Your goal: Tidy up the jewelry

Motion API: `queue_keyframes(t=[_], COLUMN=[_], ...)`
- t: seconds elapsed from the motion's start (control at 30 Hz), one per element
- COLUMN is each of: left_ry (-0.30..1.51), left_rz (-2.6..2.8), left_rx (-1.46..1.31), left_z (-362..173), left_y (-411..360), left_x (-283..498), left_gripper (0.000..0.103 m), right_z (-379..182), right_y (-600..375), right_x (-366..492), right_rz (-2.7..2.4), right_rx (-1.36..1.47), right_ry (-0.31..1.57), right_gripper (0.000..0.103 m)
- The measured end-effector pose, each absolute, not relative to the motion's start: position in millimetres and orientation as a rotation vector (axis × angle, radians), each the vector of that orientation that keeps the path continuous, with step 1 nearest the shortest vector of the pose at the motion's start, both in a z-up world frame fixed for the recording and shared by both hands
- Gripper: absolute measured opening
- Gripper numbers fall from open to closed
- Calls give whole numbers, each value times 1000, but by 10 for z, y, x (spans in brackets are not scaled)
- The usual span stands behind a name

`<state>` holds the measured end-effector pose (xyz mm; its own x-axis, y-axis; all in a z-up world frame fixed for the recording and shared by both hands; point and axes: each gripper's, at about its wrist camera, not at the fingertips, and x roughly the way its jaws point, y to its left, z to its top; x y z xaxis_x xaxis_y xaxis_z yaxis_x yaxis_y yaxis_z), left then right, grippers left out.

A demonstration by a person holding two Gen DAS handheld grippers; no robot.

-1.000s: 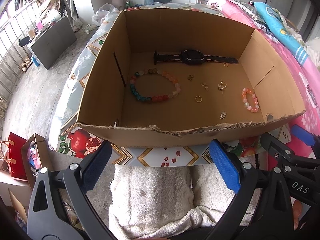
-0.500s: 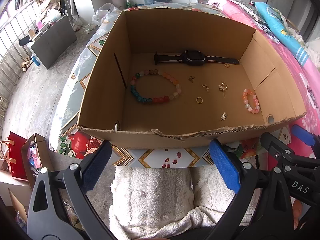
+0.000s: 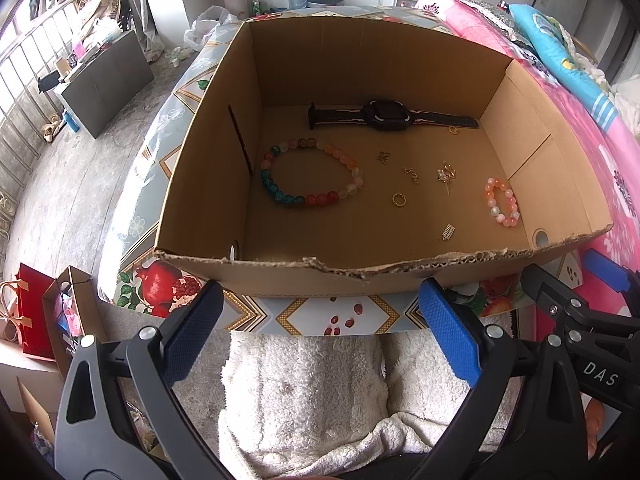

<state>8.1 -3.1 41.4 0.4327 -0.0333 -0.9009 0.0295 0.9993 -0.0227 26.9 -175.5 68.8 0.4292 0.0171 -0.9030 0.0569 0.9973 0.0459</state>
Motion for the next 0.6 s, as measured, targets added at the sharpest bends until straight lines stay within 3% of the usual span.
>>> queue_keyframes(t=[0.6], left_ry=[1124], left_rz=[-40], left_rx=[-6], left_z=[409], left_y=[-22], left_x=[80], left_gripper=[94], right_z=[682], right_y=[-1763], right_x=[253], right_rz=[-28], right_rx=[73], right_ry=[1129], right_gripper=[96])
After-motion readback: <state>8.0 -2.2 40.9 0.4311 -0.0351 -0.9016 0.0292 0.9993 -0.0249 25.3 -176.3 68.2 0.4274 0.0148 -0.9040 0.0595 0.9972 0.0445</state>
